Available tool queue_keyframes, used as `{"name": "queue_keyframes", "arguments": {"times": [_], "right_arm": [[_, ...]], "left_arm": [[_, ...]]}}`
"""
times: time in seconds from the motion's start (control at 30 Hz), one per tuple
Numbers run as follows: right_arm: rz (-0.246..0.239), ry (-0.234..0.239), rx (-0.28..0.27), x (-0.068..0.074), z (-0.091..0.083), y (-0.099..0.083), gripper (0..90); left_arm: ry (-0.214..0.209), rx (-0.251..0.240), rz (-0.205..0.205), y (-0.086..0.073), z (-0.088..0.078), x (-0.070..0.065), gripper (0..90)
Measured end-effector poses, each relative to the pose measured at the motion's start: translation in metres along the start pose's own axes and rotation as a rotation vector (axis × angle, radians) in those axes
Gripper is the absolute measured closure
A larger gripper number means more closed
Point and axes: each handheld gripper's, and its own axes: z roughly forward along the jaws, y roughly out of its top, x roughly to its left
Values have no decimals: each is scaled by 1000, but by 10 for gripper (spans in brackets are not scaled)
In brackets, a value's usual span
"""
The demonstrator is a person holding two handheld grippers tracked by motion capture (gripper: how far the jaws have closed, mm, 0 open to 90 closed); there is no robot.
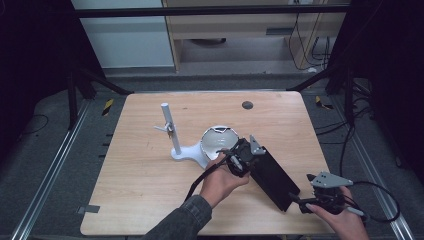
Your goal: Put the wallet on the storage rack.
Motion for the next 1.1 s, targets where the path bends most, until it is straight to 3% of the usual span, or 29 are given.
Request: {"name": "queue_keyframes", "arguments": {"times": [0.4,0.63,0.8,1.1], "right_arm": [[-15,20,-10,8,7,10,99],[-19,22,-14,10,7,11,98],[-16,24,-16,10,8,12,98],[-19,30,-16,12,11,14,96]], "left_arm": [[-6,9,36,14,-14,5,888],[-30,35,52,18,-15,16,888],[-34,35,50,19,-15,25,888],[-31,21,66,25,-25,28,888]]}}
